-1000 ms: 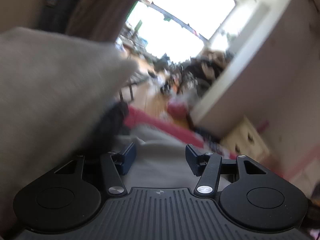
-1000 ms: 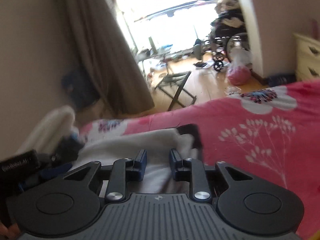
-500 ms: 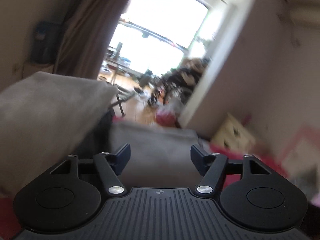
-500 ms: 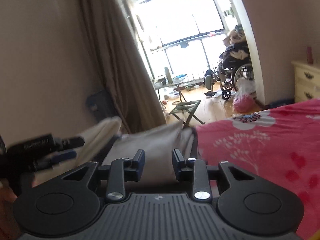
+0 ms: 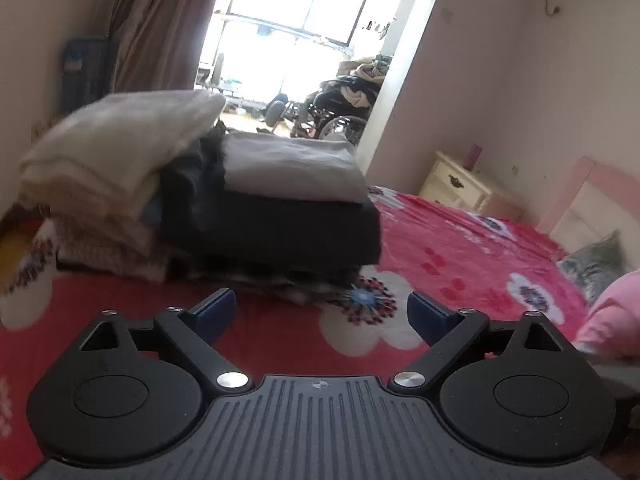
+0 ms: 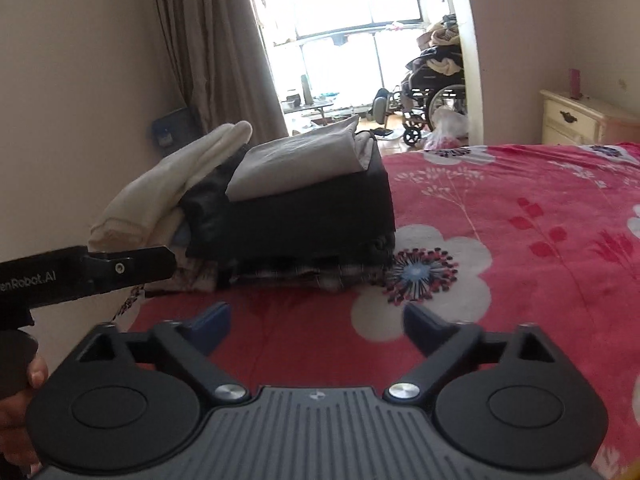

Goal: Fold clothes
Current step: 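Carry the white shirt bundle with both grippers toward the clothes stack, then lower the white shirt onto the dark clothes stack and open both grippers, then press and smooth the white shirt on the stack with both grippers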

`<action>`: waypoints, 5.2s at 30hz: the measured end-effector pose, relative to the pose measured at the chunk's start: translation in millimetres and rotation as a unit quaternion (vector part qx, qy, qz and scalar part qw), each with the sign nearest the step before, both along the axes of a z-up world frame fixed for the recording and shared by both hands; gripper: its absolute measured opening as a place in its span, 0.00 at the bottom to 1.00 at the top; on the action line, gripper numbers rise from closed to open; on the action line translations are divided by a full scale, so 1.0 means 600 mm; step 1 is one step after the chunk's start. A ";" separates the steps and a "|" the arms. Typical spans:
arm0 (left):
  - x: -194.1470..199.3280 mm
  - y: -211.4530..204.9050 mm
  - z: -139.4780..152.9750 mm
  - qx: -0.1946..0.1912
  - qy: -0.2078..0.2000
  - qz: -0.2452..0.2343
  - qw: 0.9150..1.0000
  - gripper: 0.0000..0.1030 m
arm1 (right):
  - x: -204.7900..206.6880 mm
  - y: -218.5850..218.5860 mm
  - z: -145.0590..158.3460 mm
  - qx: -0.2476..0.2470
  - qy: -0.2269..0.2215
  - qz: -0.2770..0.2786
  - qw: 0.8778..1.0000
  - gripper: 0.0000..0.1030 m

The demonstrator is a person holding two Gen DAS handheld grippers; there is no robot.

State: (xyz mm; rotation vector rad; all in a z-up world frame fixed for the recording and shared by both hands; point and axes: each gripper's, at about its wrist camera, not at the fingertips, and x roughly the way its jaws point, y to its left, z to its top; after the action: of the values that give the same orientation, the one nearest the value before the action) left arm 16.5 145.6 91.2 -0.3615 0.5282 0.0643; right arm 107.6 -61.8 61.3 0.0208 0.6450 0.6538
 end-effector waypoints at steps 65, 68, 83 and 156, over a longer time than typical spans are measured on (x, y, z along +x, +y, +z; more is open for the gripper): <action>-0.025 0.010 -0.036 0.169 0.043 0.198 0.964 1.00 | -0.046 0.106 -0.011 -0.120 -0.023 -0.054 0.991 1.00; -0.025 0.011 -0.037 0.170 0.044 0.200 0.964 1.00 | -0.046 0.108 -0.011 -0.122 -0.025 -0.051 0.991 1.00; -0.015 0.045 -0.046 0.125 0.045 0.179 0.975 1.00 | -0.029 0.068 -0.009 -0.073 -0.034 -0.058 0.995 1.00; 0.337 0.062 -0.185 0.178 -0.141 0.098 0.969 0.94 | 0.489 0.546 -0.077 -0.094 -0.041 0.221 0.970 0.15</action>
State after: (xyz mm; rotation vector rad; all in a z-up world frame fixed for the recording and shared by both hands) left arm 218.5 182.8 -19.7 -0.0662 0.1901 0.2902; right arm 401.3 265.6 15.2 -0.3327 0.6339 1.0152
